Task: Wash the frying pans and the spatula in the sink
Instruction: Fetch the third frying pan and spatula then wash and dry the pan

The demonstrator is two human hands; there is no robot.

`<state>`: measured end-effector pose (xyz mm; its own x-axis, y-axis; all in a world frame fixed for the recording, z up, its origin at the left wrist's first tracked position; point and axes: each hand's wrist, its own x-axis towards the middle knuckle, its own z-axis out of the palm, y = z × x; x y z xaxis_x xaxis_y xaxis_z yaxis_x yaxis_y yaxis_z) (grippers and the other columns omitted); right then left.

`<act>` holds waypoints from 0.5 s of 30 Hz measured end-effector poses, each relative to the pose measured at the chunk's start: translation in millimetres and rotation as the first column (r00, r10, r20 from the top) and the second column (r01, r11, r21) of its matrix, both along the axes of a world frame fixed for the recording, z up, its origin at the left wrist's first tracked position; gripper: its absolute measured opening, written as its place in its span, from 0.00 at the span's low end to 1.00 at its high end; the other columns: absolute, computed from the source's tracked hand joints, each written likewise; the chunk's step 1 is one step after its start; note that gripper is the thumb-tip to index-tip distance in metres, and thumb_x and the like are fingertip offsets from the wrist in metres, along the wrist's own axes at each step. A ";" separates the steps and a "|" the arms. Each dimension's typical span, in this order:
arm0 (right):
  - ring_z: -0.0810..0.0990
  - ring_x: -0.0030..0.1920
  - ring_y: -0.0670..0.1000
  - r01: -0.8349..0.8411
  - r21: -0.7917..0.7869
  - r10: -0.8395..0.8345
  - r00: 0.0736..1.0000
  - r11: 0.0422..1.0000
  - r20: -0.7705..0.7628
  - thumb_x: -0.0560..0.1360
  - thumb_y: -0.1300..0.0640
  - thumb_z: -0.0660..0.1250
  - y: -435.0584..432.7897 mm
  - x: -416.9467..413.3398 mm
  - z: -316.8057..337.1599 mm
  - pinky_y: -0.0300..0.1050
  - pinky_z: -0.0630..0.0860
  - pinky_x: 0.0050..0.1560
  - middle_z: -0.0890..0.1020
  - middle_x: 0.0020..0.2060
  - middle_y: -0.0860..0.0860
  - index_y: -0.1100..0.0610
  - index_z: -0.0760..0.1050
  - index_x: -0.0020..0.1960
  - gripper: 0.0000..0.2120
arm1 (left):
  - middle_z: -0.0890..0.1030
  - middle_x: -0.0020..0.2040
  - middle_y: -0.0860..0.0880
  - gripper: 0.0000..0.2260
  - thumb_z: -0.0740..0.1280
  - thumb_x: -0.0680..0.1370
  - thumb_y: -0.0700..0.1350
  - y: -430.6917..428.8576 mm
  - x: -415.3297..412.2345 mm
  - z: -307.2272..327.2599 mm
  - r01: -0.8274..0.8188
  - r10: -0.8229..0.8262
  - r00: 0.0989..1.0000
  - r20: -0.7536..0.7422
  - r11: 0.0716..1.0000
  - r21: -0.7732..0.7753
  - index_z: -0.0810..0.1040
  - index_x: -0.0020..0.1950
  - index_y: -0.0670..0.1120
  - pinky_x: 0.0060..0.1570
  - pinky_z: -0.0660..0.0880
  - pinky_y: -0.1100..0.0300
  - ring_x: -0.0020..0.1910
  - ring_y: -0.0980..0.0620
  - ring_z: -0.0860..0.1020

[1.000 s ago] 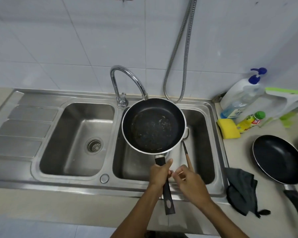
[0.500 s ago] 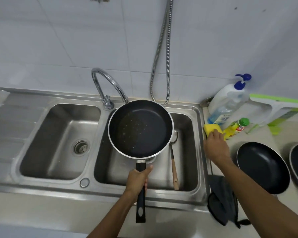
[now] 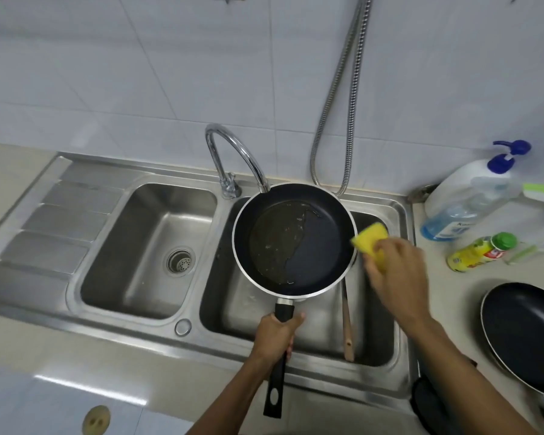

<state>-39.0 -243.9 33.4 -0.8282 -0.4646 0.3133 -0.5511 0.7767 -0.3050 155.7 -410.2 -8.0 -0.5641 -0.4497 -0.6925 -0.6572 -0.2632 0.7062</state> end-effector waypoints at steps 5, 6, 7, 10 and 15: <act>0.78 0.60 0.62 -0.391 0.233 0.376 0.920 0.890 0.107 0.75 0.49 0.69 -76.0 32.3 -28.3 0.56 0.77 0.58 0.78 0.64 0.57 0.50 0.78 0.61 0.15 | 0.70 0.21 0.48 0.20 0.75 0.76 0.50 -3.3 7.9 0.3 0.040 -0.041 0.999 -0.022 0.999 -0.027 0.71 0.29 0.45 0.22 0.66 0.63 0.20 0.51 0.67; 0.78 0.63 0.63 -0.445 0.281 0.417 0.895 0.850 0.157 0.76 0.47 0.65 -82.9 37.8 -39.6 0.58 0.77 0.61 0.78 0.66 0.57 0.48 0.78 0.63 0.16 | 0.70 0.22 0.47 0.19 0.74 0.76 0.49 -4.3 9.7 0.4 0.038 -0.039 0.999 -0.029 0.999 -0.021 0.71 0.30 0.45 0.22 0.66 0.63 0.19 0.51 0.67; 0.78 0.66 0.63 -0.497 0.325 0.456 0.868 0.805 0.196 0.78 0.45 0.61 -89.8 42.8 -48.4 0.59 0.76 0.63 0.77 0.69 0.56 0.47 0.79 0.64 0.18 | 0.70 0.22 0.47 0.18 0.74 0.76 0.48 -6.5 11.1 0.8 0.035 -0.036 0.999 -0.040 0.999 -0.015 0.72 0.31 0.45 0.22 0.66 0.63 0.20 0.51 0.68; 0.74 0.72 0.60 -0.569 0.436 0.493 0.822 0.697 0.285 0.82 0.42 0.51 -117.6 49.4 -52.4 0.61 0.75 0.66 0.74 0.73 0.54 0.47 0.78 0.68 0.24 | 0.71 0.23 0.48 0.16 0.74 0.76 0.48 -12.0 12.4 3.1 0.048 -0.049 0.997 -0.058 0.998 -0.030 0.74 0.33 0.44 0.23 0.65 0.64 0.20 0.53 0.68; 0.50 0.82 0.60 -0.556 0.465 0.376 0.822 0.688 0.427 0.84 0.40 0.42 -172.3 24.3 -34.9 0.64 0.52 0.79 0.52 0.82 0.55 0.50 0.59 0.81 0.29 | 0.71 0.23 0.47 0.17 0.73 0.77 0.47 -17.4 17.6 6.9 0.040 -0.043 0.997 -0.060 0.999 -0.036 0.73 0.32 0.45 0.23 0.66 0.64 0.20 0.52 0.68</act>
<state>-14.6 -416.2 -1.6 -0.4600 -0.8254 -0.3272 -0.8490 0.5168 -0.1103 173.4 -427.6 -1.1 -0.6231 -0.4479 -0.6411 -0.6229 -0.2115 0.7532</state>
